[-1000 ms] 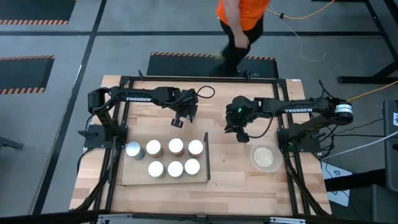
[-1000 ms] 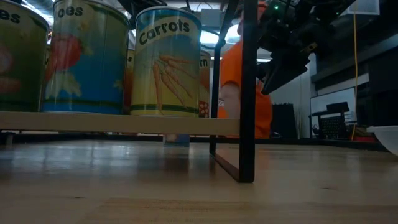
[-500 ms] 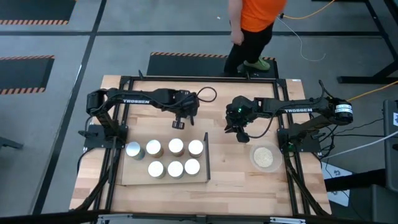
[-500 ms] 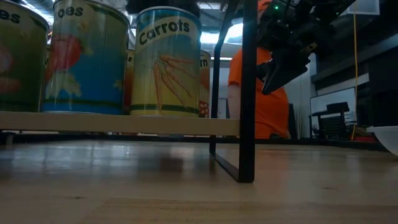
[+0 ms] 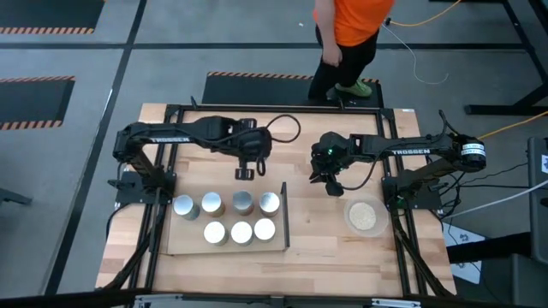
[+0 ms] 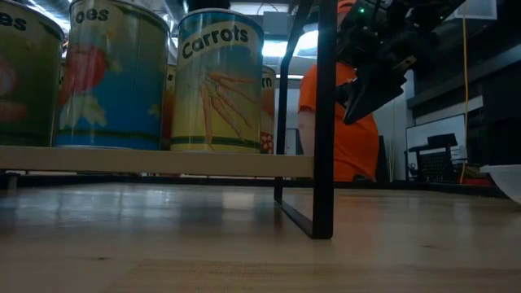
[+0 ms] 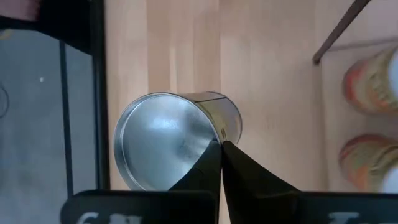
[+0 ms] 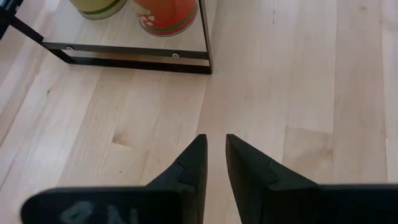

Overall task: Pick and place cans onto a shelf
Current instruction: Put the peach can on the shelf

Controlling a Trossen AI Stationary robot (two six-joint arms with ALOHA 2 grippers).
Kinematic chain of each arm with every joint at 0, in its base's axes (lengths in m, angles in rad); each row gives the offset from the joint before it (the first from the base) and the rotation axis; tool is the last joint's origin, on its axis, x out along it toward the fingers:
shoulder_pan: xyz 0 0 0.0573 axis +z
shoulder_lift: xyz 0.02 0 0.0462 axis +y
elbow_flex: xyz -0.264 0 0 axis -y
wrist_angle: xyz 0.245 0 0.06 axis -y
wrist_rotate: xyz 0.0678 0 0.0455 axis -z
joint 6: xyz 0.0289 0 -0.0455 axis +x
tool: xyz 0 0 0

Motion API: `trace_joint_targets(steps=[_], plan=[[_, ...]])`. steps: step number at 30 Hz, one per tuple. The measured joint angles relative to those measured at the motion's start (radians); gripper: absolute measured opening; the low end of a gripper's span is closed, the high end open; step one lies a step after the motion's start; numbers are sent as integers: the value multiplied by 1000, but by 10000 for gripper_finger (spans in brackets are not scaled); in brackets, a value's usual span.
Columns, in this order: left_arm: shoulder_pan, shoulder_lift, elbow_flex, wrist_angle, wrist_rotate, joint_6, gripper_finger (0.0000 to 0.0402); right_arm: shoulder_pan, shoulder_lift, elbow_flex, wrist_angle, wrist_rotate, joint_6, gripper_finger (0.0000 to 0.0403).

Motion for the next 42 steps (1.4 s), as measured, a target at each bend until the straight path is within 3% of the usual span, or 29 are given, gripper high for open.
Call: trace_joint_targets(steps=[10, 18, 25, 42], plan=[[-172, -27, 166, -244, -69, -274, 0, 0, 0, 0, -3, 0, 0, 63], [-354, -74, 190, -373, -114, -573, 0, 0, 0, 0, -4, 0, 0, 63], [-527, -115, 189, -387, -113, -815, 0, 0, 0, 0, -7, 0, 0, 63], [-870, -120, 189, -385, 49, -1391, 0, 0, 0, 0, -7, 0, 1, 63]])
